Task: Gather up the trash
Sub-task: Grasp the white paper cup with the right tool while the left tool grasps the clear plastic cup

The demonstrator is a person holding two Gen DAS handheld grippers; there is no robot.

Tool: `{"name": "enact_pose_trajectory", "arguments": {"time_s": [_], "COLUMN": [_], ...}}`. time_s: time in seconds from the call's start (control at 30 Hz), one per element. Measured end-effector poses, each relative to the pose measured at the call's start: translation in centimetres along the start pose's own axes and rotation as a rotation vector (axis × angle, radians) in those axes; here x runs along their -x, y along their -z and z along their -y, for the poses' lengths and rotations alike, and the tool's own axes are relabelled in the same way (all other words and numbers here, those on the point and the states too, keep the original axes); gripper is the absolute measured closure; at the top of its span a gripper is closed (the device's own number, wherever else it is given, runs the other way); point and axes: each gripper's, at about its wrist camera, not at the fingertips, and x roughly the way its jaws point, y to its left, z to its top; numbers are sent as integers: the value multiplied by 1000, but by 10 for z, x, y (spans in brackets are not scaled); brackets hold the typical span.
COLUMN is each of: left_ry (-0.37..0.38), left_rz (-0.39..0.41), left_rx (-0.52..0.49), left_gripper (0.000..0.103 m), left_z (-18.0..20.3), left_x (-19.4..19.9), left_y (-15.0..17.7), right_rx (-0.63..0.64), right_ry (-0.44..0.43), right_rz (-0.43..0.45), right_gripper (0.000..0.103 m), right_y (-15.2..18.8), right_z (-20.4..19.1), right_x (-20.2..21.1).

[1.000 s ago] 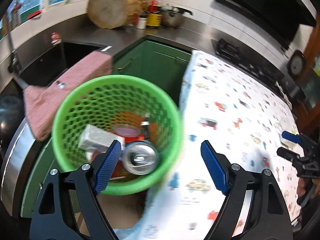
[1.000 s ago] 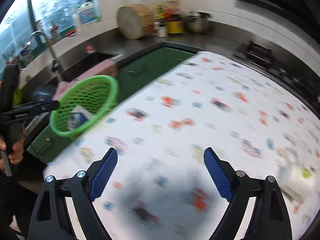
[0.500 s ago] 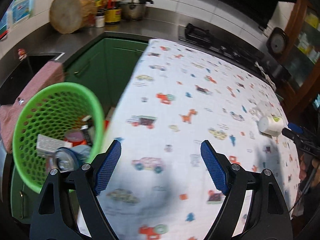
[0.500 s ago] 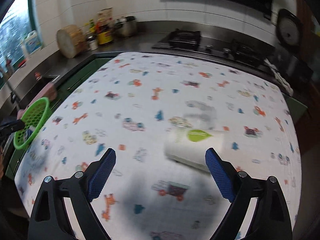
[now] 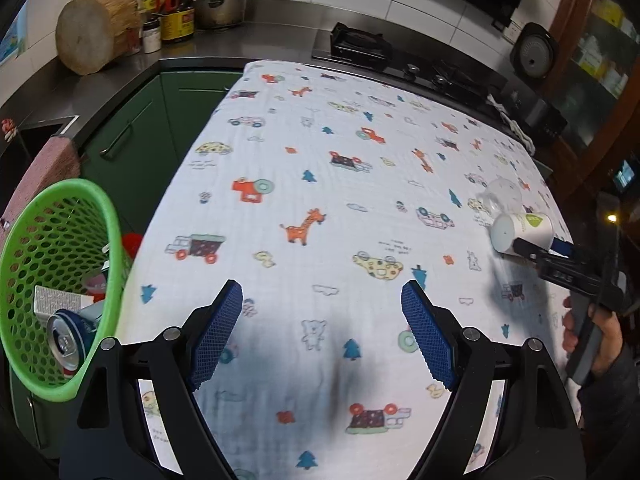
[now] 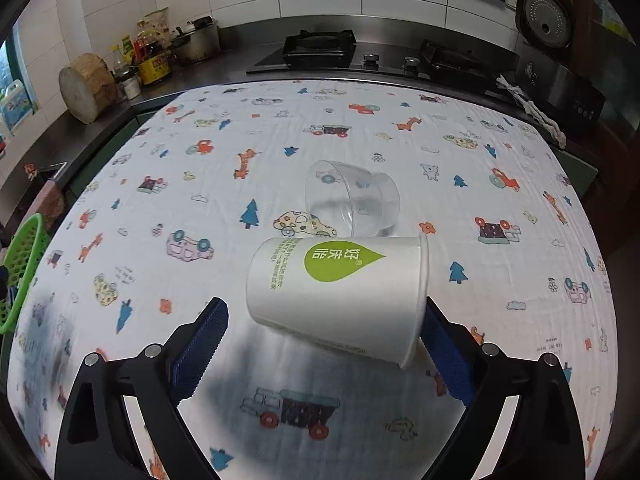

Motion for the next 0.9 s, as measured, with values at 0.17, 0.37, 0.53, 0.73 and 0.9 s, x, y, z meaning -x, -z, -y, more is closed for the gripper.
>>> {"name": "enact_pose_trajectory", "arguments": {"time_s": [0.17, 0.37, 0.53, 0.73, 0.9], "left_ry": [18, 28, 44, 53, 68], "left_rz": [-9, -14, -9, -15, -26], "left_rx": [-12, -40, -77, -131, -174], "left_gripper": [22, 22, 15, 15, 12], "left_z": [18, 46, 83, 128, 169], "left_x": [-4, -10, -17, -34, -48], "left_y": [-7, -15, -24, -30, -32], "right_rx": [-19, -24, -22, 29, 30], "right_ry": [42, 0, -30, -41, -76], "right_rz": [0, 2, 8, 6, 2], "right_gripper": [12, 26, 27, 28, 40], "right_y": [0, 6, 13, 25, 35], "right_z": [6, 19, 34, 50, 68], "right_x": [-11, -1, 18, 40, 54]}}
